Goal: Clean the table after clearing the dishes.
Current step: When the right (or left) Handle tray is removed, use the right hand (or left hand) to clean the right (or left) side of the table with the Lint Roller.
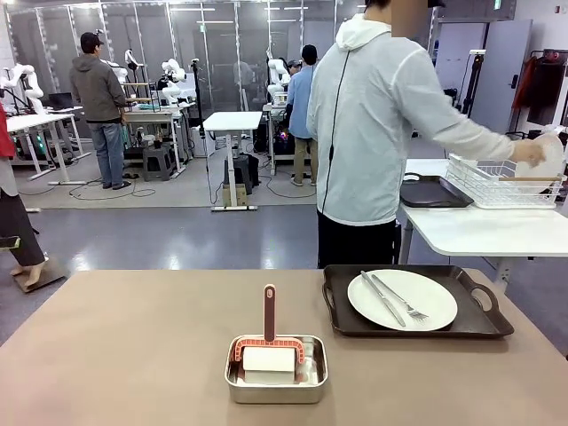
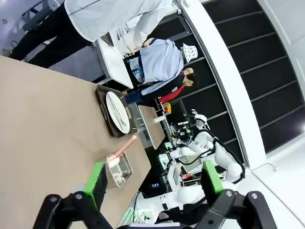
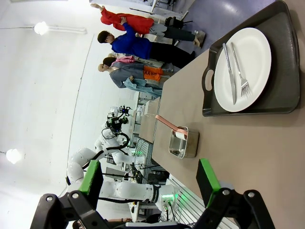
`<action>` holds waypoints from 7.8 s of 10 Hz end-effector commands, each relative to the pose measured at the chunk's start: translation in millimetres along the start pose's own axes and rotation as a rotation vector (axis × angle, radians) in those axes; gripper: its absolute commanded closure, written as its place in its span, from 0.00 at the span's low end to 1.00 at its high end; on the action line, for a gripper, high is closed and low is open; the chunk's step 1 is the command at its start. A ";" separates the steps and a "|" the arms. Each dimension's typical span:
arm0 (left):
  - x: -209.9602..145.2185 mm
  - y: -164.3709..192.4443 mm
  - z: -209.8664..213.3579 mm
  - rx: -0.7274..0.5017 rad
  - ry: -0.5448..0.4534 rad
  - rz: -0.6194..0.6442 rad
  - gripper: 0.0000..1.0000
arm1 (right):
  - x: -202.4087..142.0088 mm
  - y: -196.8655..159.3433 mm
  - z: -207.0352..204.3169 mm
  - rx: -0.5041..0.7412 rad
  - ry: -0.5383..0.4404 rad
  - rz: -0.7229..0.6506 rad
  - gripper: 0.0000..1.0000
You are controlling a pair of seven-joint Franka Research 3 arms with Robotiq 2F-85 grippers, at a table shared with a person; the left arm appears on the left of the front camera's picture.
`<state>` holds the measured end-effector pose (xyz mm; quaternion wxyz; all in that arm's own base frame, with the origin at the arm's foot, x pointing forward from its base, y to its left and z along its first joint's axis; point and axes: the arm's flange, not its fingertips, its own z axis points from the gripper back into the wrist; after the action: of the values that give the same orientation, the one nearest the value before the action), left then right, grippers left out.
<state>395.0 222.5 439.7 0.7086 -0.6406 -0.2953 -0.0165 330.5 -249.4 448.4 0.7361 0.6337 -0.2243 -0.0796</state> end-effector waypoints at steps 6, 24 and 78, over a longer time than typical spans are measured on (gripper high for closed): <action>-3.8 -4.3 0.6 -0.001 0.002 -0.001 0.00 | -0.9 2.9 1.2 0.005 0.001 0.007 0.00; -3.8 -4.3 0.6 -0.001 0.002 -0.001 0.00 | -0.9 2.9 1.2 0.005 0.001 0.007 0.00; -3.8 -4.3 0.6 -0.001 0.002 -0.001 0.00 | -52.7 100.0 -504.3 -0.663 1.119 1.019 0.00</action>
<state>394.3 221.7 440.4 0.7086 -0.6408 -0.2950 -0.0173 471.7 228.4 491.0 0.8477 0.1535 -0.0360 0.5064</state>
